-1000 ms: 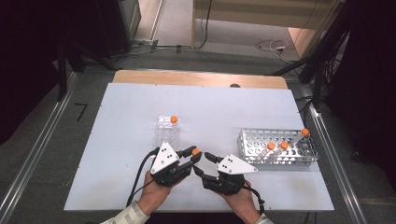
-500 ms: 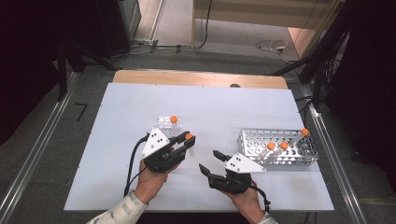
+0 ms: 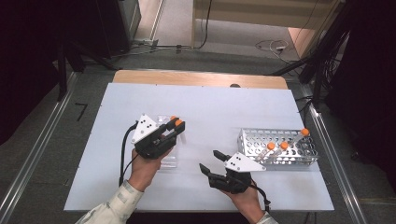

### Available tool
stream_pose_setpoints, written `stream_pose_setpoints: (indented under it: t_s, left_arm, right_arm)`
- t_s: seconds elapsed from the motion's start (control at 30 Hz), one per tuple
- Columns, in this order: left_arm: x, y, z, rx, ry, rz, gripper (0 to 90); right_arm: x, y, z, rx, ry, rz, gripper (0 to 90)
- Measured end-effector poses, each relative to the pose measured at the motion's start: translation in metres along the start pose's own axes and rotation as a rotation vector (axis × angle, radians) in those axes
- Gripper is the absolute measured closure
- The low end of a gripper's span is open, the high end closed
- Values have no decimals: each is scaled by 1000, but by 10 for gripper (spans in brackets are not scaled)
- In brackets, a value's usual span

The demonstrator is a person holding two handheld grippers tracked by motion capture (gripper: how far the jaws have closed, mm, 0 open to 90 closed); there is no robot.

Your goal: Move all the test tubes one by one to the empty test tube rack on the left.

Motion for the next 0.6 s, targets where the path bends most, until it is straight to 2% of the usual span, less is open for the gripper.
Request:
stream_pose_setpoints:
  t_s: [0.4,0.6]
  left_arm:
    - [25,0,-7,-13,-15,-85,697]
    - [29,6,-6,-7,-8,-119,696]
  right_arm:
    - [-1,0,0,0,0,3,328]
    - [-1,0,0,-1,2,3,328]
Point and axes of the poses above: each handheld gripper's, and its own axes: y roughly forward along the jaws, z roughly out of its underside, x roughly to its left, the point moved 7 cm from there along y, roughly forward along the jaws, and after that the axes turned 9 degrees about x, right-handed, at the moved point
